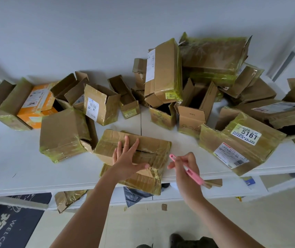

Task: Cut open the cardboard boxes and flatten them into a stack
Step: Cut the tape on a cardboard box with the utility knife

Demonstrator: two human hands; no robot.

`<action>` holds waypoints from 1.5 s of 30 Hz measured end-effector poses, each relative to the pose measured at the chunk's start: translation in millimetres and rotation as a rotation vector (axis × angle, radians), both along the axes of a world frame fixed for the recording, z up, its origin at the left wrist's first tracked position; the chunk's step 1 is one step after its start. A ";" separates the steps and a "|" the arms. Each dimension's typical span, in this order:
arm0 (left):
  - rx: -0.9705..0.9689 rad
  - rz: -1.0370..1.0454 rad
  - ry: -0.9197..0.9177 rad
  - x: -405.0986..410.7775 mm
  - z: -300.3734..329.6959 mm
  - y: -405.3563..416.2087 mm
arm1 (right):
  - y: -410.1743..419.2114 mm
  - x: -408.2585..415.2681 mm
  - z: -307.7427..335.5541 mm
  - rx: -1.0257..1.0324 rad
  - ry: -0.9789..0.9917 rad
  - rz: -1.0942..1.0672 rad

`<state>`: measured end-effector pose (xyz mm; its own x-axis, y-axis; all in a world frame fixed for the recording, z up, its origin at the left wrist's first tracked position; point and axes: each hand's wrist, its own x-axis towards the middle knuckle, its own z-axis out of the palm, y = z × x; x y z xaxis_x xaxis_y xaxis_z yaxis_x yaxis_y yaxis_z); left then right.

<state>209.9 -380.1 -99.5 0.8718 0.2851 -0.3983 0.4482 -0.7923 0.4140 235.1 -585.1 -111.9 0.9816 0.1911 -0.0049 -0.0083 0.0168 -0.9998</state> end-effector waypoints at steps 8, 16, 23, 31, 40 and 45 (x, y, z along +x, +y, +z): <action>-0.034 0.012 0.019 0.2 3.8 0.8 | -23.3 -36.4 -5.6 -0.060 -0.004 0.241; 0.156 0.083 -0.086 -1.6 -6.7 -8.9 | -42.7 35.1 -34.4 -0.368 -0.204 0.046; 0.099 -0.013 0.031 -7.3 4.8 10.7 | -43.6 78.2 -58.0 -0.842 -0.375 0.248; 0.080 0.017 0.055 -27.3 14.3 22.5 | -29.7 99.3 -37.6 -1.064 -0.330 0.411; -0.057 0.442 -0.138 -39.7 16.1 15.5 | 43.4 50.7 5.8 -0.492 -0.473 0.600; -0.250 0.772 -0.256 -45.4 10.9 26.3 | 48.9 20.9 -3.9 -0.515 -0.432 0.660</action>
